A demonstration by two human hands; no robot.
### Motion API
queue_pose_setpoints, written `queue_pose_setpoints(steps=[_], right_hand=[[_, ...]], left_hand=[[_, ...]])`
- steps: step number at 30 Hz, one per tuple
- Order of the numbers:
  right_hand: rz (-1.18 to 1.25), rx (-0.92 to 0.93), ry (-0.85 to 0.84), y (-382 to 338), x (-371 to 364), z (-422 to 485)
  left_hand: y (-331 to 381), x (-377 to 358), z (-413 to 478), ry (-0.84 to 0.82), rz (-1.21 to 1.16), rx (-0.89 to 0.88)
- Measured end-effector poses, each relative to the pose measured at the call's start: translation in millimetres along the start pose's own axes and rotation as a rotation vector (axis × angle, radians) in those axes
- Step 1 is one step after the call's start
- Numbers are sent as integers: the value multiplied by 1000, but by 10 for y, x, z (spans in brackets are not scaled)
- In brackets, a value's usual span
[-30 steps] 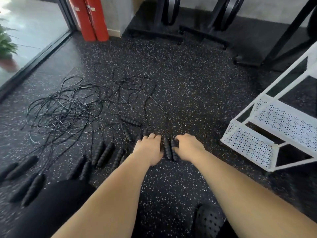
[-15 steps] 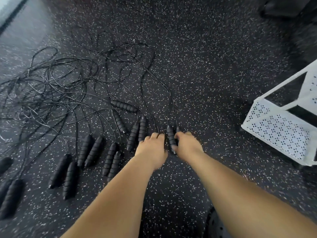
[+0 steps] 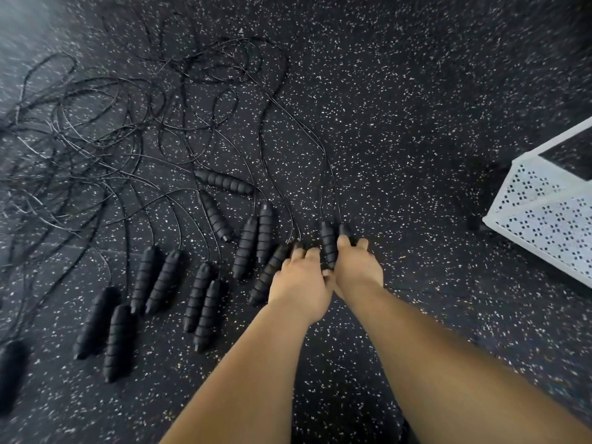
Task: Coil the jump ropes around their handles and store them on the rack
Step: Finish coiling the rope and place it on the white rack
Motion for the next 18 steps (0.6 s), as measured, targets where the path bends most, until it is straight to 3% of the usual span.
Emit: queue_pose_setpoints(steps=[4, 9, 18], right_hand=[[53, -16, 12, 9, 17, 8], [285, -43, 76, 42, 267, -156], [582, 38, 179, 113, 1455, -802]], left_hand=[[-83, -5, -53, -38, 15, 28], [-33, 156, -67, -5, -88, 84], [455, 1060, -537, 97, -382, 129]])
Point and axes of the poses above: each hand's wrist, its own z-axis towards the middle knuckle, its own x-axis out of the back of the hand, y = z × x, the point moved 5 cm from there along z, towards the middle knuckle, and after that the axes turned 9 degrees about y, right-handed, at the moved point
